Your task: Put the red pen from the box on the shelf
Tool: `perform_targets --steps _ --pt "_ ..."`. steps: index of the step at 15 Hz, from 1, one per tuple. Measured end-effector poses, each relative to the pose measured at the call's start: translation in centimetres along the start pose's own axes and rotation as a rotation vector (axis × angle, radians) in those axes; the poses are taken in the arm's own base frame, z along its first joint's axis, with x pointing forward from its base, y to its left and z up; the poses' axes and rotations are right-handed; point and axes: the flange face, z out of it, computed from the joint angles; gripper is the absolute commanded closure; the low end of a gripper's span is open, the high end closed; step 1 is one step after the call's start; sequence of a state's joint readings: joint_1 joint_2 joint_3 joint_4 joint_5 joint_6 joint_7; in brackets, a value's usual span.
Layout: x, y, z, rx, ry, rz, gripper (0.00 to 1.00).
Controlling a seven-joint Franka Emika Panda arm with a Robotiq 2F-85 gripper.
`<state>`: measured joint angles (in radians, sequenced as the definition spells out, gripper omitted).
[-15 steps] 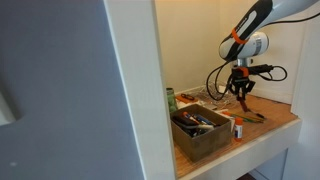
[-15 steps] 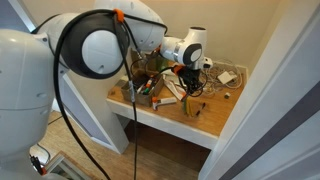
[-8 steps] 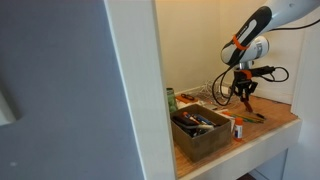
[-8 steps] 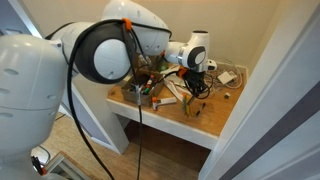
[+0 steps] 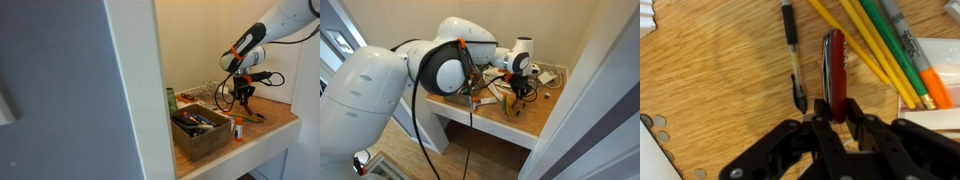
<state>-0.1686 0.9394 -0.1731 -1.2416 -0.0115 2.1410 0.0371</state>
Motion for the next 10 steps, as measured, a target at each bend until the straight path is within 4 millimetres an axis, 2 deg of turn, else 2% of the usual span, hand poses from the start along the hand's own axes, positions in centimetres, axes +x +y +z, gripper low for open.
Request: perform_targets --steps 5,6,7,10 --pt "1.1 1.0 1.6 0.019 -0.049 -0.045 0.93" --pt "1.2 1.1 1.7 0.027 -0.060 -0.054 0.90" --pt "1.4 1.2 1.9 0.036 -0.069 -0.061 0.83" --pt "1.7 1.1 2.4 0.061 -0.092 -0.078 0.75"
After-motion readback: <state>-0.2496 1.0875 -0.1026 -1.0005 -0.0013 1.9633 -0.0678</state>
